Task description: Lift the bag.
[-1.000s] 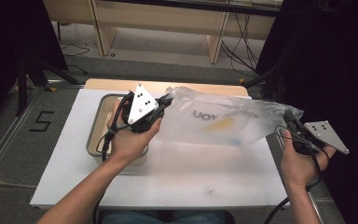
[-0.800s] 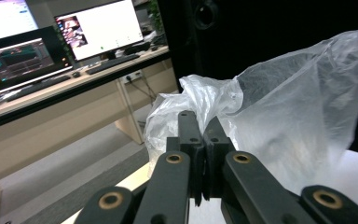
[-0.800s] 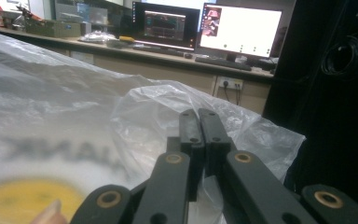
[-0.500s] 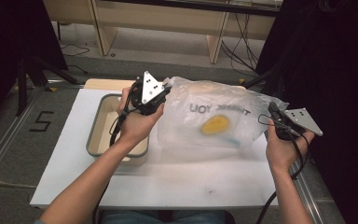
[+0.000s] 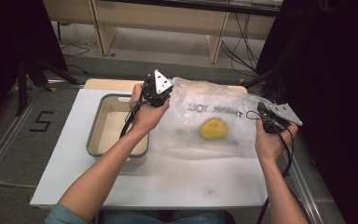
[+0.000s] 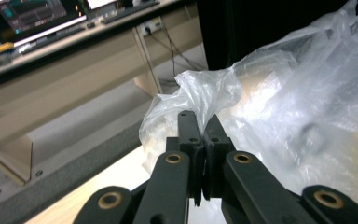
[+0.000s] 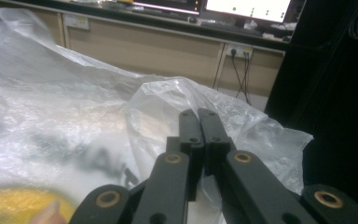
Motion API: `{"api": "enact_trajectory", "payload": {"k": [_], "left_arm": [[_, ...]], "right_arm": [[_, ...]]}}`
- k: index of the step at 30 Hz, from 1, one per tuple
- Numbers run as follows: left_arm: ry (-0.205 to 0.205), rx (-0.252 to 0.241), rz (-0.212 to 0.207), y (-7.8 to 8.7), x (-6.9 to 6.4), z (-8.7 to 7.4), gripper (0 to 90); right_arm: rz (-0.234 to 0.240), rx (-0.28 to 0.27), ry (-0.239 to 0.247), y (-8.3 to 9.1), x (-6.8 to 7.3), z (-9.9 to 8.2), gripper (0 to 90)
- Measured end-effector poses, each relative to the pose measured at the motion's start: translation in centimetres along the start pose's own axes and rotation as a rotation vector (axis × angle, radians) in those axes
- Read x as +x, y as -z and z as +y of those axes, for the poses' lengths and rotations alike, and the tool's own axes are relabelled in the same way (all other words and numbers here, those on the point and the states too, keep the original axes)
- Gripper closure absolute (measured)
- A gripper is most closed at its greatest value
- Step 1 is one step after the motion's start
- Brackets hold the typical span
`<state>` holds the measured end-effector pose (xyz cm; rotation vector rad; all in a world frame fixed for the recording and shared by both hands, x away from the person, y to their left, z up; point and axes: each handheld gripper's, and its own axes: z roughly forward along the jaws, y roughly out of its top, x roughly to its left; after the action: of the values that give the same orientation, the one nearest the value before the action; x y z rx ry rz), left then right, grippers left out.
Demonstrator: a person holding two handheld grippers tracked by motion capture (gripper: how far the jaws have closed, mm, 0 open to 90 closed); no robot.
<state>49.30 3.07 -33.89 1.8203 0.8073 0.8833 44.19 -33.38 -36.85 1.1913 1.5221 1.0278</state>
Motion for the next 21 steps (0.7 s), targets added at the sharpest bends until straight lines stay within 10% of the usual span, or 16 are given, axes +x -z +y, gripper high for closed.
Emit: {"api": "enact_trajectory", "payload": {"k": [21], "left_arm": [[0.034,0.106,-0.02,-2.8,0.1,-1.5,83.7]], "right_arm": [[0.021,0.094,-0.021,-3.0,0.8,-1.8,88.5]]}}
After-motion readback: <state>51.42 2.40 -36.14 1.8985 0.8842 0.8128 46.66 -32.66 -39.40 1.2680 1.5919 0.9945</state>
